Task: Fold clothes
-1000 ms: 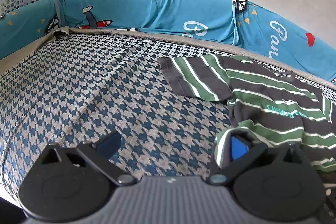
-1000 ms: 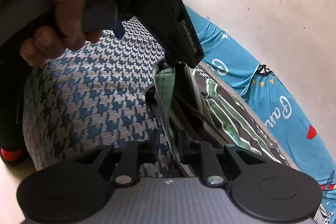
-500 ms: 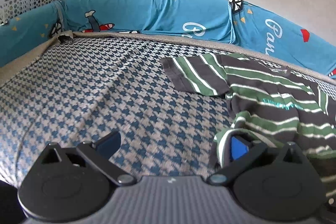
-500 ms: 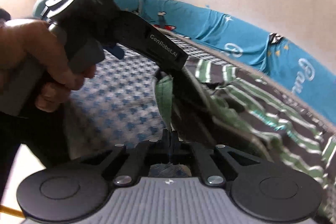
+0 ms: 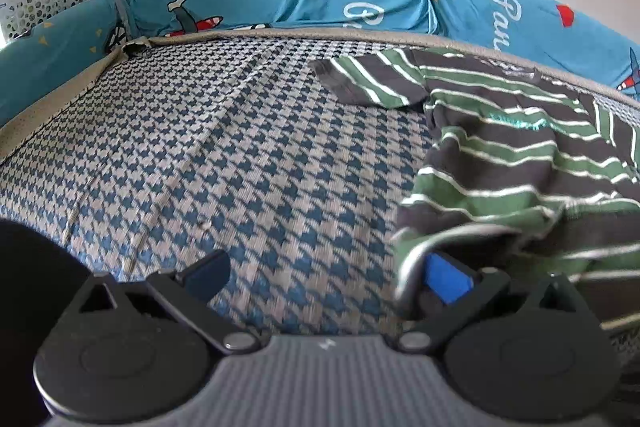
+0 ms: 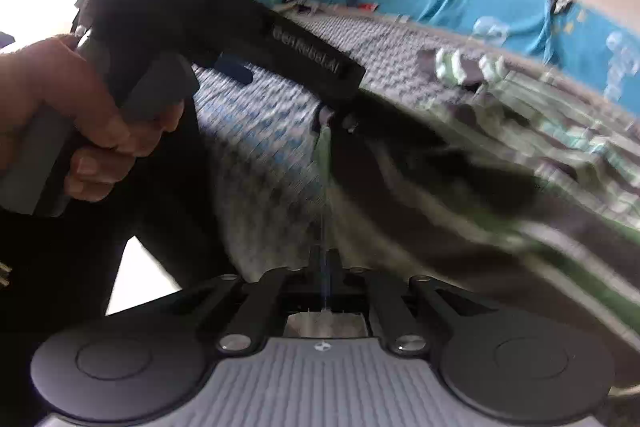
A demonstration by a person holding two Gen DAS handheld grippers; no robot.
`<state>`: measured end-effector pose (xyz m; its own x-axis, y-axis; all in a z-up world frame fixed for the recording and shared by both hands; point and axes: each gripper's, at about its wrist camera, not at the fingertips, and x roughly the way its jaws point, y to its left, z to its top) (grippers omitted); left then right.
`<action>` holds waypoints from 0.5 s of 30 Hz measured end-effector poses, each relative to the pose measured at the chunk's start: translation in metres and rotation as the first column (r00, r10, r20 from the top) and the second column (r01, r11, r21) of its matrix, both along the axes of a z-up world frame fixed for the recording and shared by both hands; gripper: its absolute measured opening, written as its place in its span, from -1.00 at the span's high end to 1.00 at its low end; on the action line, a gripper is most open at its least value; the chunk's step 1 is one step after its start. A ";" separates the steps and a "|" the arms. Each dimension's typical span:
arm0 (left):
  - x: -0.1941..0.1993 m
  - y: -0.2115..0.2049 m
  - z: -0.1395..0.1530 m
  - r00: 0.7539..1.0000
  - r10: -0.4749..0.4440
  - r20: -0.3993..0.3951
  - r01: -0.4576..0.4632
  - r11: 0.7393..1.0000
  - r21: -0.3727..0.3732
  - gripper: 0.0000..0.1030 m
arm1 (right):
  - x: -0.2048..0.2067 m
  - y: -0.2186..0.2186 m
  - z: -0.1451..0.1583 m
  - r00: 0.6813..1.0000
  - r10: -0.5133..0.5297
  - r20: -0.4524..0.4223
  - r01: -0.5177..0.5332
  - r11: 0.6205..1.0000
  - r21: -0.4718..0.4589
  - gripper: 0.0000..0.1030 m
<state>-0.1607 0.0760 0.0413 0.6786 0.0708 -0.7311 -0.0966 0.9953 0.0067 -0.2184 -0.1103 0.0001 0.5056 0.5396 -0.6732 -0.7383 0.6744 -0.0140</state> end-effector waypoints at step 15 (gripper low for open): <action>-0.010 -0.028 0.010 0.996 -0.074 0.050 0.075 0.997 -0.022 -1.00 | -0.004 -0.081 0.031 0.875 -0.478 0.076 0.472 0.878 0.086 0.57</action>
<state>-0.1703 0.0479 0.0509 0.7162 0.0019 -0.6979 -0.0217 0.9996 -0.0195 -0.2228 -0.1912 0.0311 0.7696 0.2586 -0.5838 -0.3266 0.9451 -0.0118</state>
